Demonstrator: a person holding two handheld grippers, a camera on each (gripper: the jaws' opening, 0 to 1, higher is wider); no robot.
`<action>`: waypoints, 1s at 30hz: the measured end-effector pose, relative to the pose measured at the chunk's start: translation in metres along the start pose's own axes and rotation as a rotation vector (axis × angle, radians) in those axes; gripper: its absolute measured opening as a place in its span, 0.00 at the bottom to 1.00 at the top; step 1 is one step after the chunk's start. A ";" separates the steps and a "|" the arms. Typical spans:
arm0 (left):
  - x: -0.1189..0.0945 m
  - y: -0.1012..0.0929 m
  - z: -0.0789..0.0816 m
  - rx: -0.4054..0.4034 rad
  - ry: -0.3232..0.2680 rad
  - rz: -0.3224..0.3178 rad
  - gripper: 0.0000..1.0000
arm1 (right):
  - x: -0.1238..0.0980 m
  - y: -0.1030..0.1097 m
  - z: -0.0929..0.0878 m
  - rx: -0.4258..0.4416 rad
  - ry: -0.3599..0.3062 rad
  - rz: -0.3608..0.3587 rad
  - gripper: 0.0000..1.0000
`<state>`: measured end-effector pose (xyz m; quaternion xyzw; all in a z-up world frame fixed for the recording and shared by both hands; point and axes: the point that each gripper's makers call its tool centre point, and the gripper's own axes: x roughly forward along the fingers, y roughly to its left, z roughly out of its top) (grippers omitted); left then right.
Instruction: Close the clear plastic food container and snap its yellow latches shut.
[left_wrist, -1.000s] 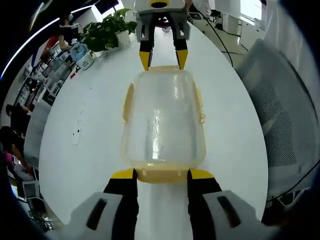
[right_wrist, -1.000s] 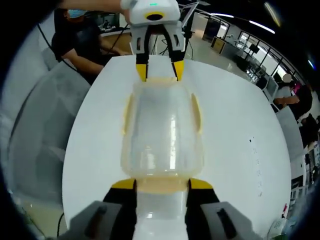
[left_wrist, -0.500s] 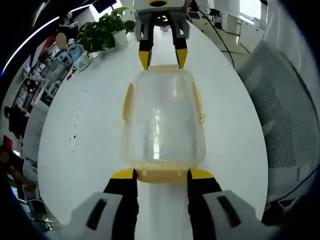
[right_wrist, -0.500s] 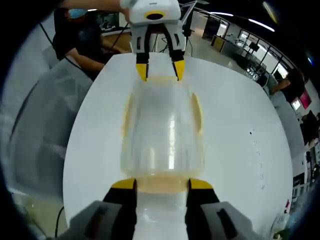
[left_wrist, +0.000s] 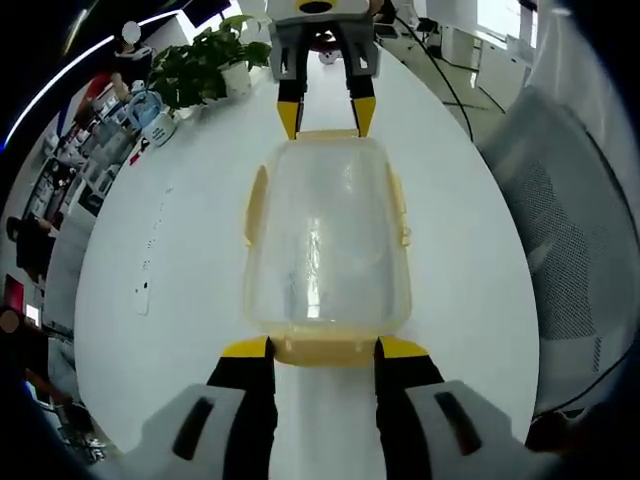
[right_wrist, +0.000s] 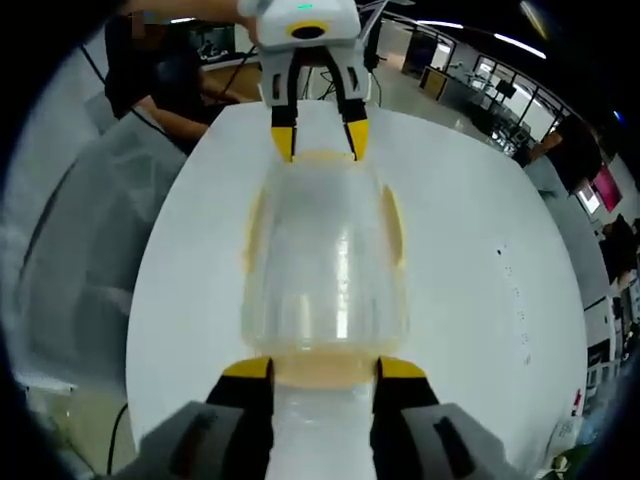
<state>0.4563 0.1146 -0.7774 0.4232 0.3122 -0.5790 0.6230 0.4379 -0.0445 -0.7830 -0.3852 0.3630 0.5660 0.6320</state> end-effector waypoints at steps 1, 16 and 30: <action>0.001 0.000 0.001 0.000 -0.001 -0.001 0.36 | 0.000 0.000 -0.001 0.001 0.000 0.000 0.35; 0.011 0.000 0.016 0.006 -0.009 -0.010 0.36 | -0.004 -0.001 -0.019 0.012 0.010 0.003 0.35; 0.022 0.001 0.028 0.000 -0.020 -0.019 0.36 | -0.011 -0.002 -0.033 0.018 0.022 0.010 0.35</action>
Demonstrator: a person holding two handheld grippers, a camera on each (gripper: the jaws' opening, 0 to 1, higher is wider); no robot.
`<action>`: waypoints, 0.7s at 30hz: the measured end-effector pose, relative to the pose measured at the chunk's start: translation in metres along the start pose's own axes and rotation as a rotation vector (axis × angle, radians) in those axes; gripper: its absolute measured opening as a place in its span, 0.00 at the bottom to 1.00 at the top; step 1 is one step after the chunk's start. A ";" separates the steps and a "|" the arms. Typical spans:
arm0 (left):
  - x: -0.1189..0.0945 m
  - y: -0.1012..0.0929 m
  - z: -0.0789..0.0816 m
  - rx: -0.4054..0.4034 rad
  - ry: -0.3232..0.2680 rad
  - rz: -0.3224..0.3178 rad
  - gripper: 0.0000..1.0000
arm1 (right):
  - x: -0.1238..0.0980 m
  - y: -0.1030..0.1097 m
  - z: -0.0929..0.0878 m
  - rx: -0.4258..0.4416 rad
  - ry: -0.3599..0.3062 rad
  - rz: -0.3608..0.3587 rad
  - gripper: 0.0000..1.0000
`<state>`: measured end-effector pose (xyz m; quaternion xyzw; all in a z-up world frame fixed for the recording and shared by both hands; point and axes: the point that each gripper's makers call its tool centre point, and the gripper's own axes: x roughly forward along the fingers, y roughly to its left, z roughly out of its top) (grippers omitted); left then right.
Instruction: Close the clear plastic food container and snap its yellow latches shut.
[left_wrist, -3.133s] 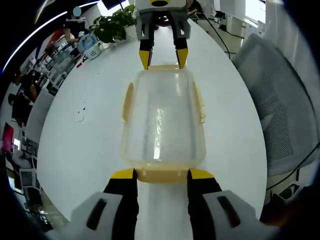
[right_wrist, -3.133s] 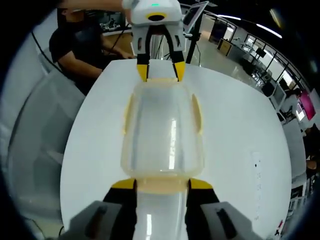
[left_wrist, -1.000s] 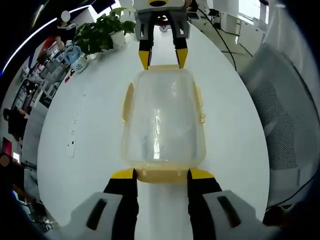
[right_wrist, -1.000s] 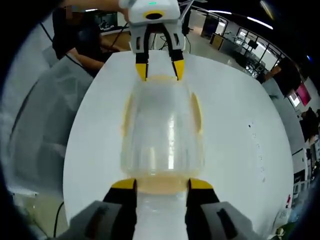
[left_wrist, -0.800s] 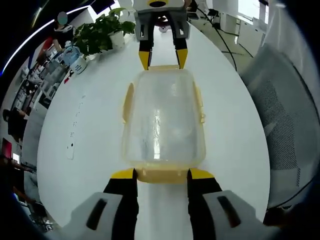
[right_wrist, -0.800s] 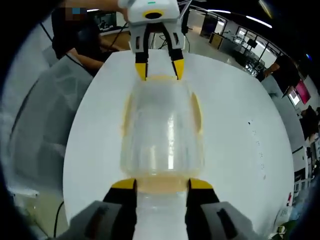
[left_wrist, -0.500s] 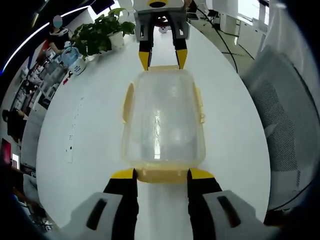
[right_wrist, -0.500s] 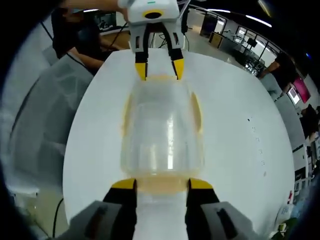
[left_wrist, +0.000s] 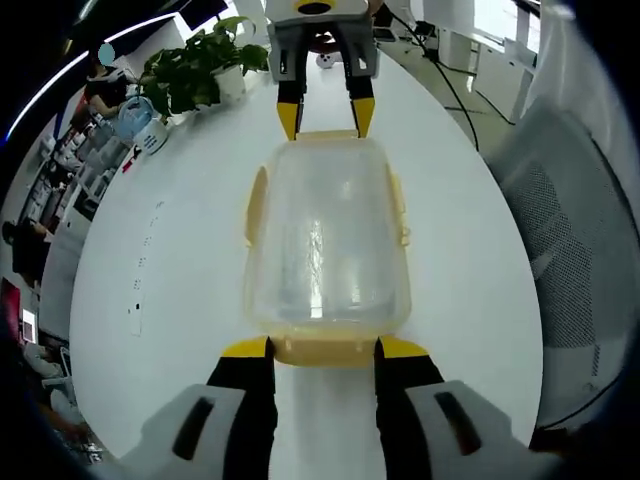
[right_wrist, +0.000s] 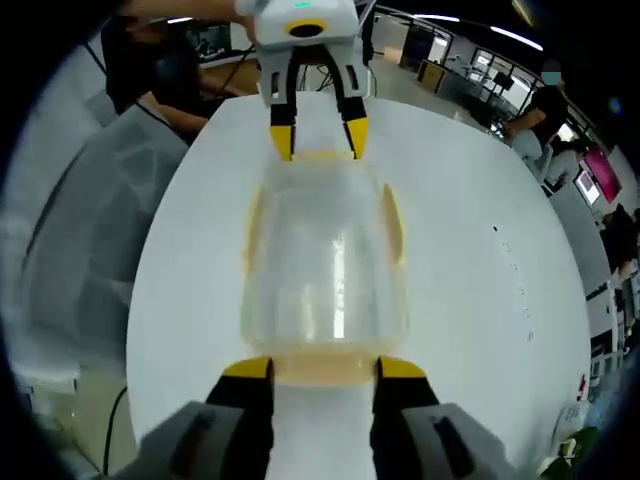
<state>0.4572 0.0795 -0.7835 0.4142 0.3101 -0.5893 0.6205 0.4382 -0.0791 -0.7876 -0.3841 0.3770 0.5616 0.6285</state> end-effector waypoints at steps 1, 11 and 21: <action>0.000 0.000 0.001 0.002 -0.002 0.001 0.36 | -0.001 0.000 -0.001 0.000 0.001 0.000 0.35; 0.007 0.004 0.008 0.017 0.005 -0.007 0.36 | -0.002 -0.001 -0.009 0.015 0.004 0.002 0.35; 0.014 0.004 0.010 0.010 0.002 -0.016 0.36 | 0.000 -0.003 -0.017 0.017 0.016 0.012 0.35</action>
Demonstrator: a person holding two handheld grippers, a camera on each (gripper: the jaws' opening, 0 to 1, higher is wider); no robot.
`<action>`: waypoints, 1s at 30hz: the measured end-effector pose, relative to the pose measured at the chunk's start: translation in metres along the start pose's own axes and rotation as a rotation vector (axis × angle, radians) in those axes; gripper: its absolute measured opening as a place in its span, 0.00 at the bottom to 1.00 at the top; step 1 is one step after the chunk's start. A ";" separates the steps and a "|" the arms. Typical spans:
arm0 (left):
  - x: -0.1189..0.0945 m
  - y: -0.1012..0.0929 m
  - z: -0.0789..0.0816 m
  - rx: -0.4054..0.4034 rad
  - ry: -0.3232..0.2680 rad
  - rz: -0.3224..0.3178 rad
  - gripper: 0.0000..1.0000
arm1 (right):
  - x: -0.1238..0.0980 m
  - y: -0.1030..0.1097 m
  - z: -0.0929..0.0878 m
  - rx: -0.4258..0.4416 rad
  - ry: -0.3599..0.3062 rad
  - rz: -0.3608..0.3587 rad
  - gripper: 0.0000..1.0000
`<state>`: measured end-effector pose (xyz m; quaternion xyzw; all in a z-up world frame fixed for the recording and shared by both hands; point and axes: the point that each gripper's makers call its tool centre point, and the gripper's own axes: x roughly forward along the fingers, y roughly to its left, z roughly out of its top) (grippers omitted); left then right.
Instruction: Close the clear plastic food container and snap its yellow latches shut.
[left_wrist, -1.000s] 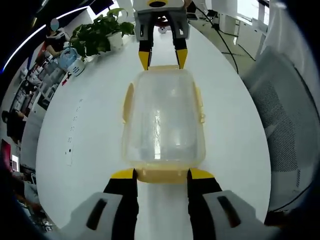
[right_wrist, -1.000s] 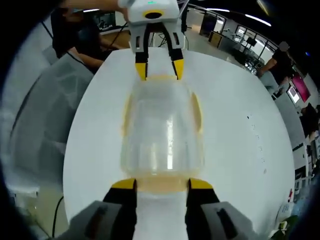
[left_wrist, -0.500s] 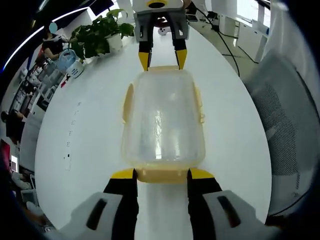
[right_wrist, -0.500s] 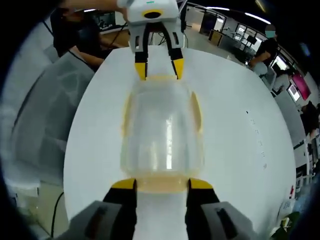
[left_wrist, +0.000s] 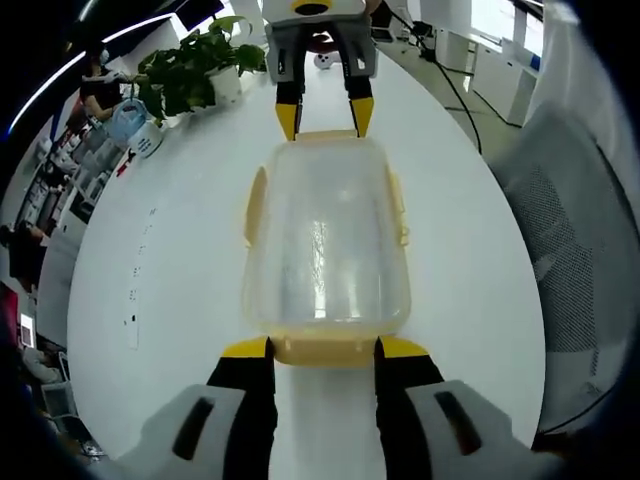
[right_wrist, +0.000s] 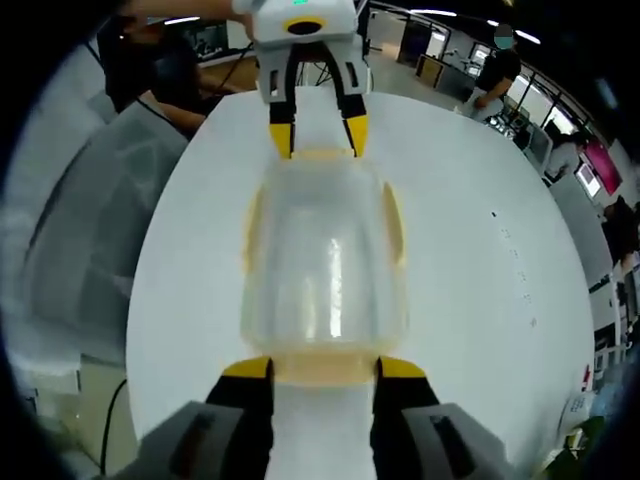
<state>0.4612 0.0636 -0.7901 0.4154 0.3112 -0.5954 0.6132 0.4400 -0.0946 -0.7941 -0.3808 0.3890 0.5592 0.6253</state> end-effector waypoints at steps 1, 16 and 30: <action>0.000 0.000 0.000 -0.001 0.001 -0.001 0.36 | 0.000 0.000 0.000 0.000 0.000 0.001 0.35; 0.006 0.000 -0.003 -0.017 -0.007 -0.022 0.36 | 0.007 0.000 -0.004 0.023 0.001 0.023 0.35; 0.011 -0.002 -0.005 -0.034 -0.016 -0.049 0.36 | 0.009 0.001 -0.005 0.032 -0.015 0.043 0.36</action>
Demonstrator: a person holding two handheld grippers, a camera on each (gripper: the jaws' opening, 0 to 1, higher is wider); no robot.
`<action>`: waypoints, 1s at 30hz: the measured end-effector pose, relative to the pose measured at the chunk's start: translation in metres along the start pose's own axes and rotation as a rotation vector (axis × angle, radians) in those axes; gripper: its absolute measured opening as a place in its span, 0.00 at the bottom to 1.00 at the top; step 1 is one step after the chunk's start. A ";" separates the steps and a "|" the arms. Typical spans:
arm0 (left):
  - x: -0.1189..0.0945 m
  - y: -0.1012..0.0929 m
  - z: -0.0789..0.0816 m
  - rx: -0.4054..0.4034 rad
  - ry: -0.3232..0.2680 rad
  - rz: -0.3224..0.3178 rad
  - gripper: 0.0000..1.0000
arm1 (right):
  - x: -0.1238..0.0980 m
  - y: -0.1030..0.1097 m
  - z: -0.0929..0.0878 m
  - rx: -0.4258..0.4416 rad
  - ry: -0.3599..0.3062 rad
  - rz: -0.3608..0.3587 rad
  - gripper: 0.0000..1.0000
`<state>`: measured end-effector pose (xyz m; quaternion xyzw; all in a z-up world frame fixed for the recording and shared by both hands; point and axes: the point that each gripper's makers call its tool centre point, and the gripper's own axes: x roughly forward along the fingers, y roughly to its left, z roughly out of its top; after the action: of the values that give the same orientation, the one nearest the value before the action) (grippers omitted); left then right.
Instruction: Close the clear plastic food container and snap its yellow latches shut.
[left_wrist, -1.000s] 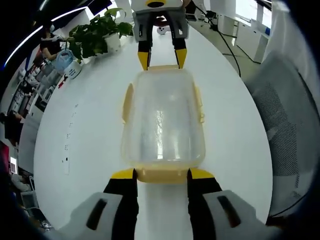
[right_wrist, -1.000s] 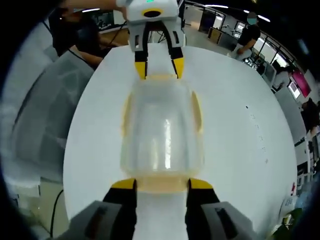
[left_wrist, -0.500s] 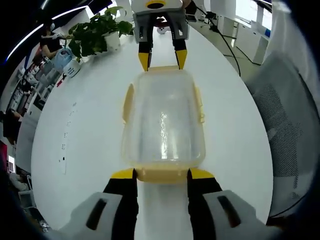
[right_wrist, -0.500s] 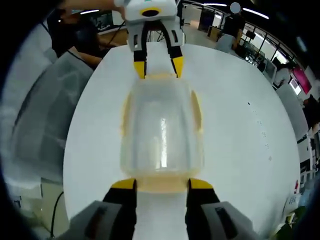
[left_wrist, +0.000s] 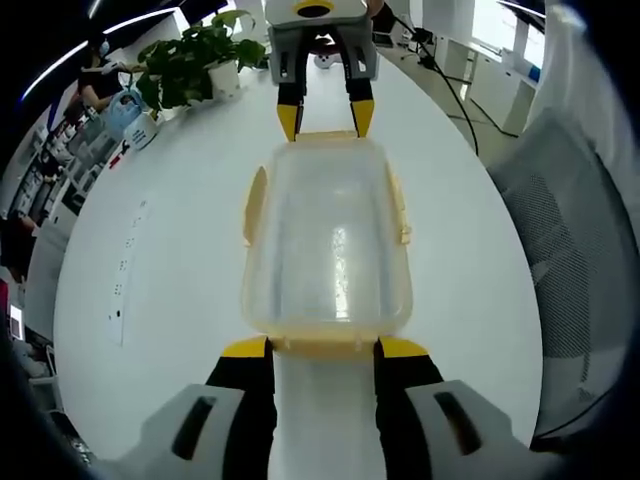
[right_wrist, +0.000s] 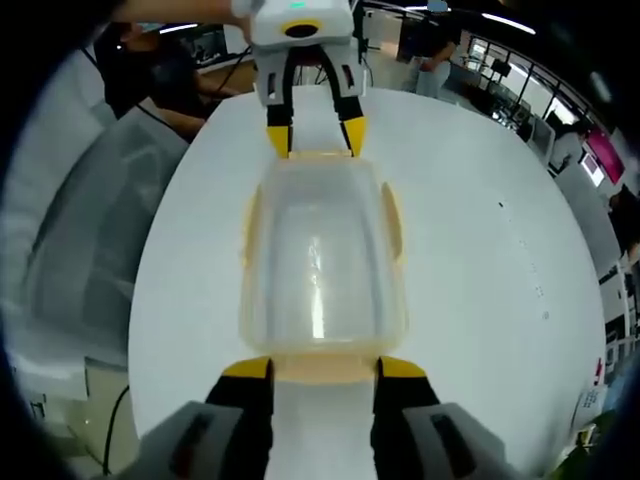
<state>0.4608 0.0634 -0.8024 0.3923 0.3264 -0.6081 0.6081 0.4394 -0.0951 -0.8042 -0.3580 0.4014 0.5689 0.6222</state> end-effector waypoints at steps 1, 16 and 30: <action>0.000 0.000 0.000 -0.003 0.000 -0.003 0.37 | 0.000 0.000 0.000 -0.001 -0.001 0.000 0.36; -0.017 -0.005 -0.003 -0.152 -0.041 0.016 0.45 | -0.011 -0.001 -0.004 0.029 0.006 -0.022 0.38; -0.023 -0.002 0.009 -0.529 -0.126 0.073 0.46 | -0.028 -0.010 0.013 0.451 -0.161 -0.073 0.32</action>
<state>0.4572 0.0671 -0.7781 0.1925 0.4211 -0.5025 0.7302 0.4496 -0.0967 -0.7733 -0.1781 0.4541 0.4686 0.7366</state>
